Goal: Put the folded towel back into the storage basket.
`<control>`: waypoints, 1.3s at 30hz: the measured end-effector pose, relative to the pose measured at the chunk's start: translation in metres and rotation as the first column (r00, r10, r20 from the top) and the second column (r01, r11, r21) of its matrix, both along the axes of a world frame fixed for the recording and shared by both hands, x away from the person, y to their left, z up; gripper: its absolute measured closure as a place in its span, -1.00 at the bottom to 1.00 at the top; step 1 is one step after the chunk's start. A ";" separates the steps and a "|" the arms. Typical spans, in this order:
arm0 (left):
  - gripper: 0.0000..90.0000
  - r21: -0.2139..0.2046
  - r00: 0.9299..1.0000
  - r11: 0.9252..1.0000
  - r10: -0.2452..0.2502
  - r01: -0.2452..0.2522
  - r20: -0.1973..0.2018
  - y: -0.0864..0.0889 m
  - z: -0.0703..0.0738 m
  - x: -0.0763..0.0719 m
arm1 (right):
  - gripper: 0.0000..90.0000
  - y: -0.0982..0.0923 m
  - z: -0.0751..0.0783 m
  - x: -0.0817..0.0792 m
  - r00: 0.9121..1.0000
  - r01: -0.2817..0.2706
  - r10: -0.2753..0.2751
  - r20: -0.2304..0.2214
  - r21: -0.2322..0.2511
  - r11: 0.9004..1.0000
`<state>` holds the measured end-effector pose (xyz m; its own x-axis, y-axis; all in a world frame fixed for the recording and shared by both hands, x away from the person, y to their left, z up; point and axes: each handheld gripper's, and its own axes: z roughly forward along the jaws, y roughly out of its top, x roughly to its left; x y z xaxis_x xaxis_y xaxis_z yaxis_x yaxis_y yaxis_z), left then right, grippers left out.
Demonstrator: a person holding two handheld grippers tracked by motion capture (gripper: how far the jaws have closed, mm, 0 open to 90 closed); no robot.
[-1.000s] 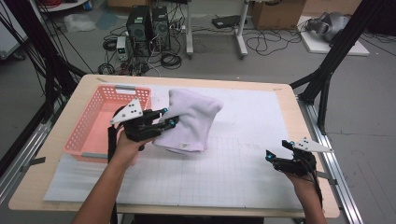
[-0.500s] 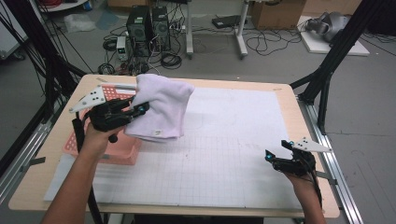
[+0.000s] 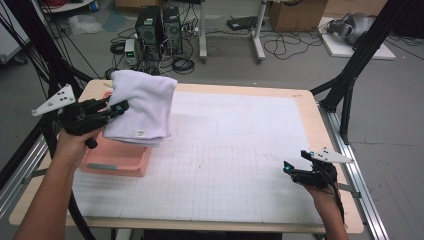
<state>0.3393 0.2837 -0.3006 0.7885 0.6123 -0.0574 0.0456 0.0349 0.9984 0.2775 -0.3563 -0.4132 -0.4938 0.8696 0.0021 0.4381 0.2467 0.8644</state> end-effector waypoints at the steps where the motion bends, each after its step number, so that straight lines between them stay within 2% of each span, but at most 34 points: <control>1: 0.54 -0.003 1.000 1.000 0.004 -0.004 0.003 0.004 0.000 -0.001 | -0.56 0.000 0.000 0.000 1.000 0.000 0.000 0.000 0.001 1.000; 6: 0.54 -0.005 0.999 0.999 0.032 -0.032 0.013 0.018 0.001 -0.003 | -0.56 0.002 0.000 0.000 1.000 -0.002 0.002 -0.002 -0.007 1.000; 10: 0.54 0.017 0.997 0.998 0.068 -0.068 0.025 0.032 0.000 -0.006 | -0.56 0.003 0.000 0.000 1.000 -0.004 0.004 -0.003 -0.013 1.000; 20: 0.54 0.030 0.993 0.993 0.116 -0.116 0.011 0.055 -0.002 -0.010 | -0.56 0.005 -0.002 0.001 1.000 -0.009 0.009 -0.006 -0.030 0.999; 29: 0.53 0.072 0.993 0.992 0.106 -0.102 -0.053 0.053 -0.021 -0.004 | -0.56 0.006 -0.001 0.001 1.000 -0.013 0.013 -0.005 -0.033 0.999; 35: 0.53 0.072 0.988 0.991 0.118 -0.111 -0.095 0.056 -0.032 0.001 | -0.56 0.005 -0.002 0.001 1.000 -0.010 0.010 -0.009 -0.032 0.999; 39: 0.53 0.063 0.991 0.995 0.088 -0.082 -0.103 0.049 -0.036 0.005 | -0.56 0.006 -0.002 0.001 1.000 -0.011 0.011 -0.012 -0.035 0.999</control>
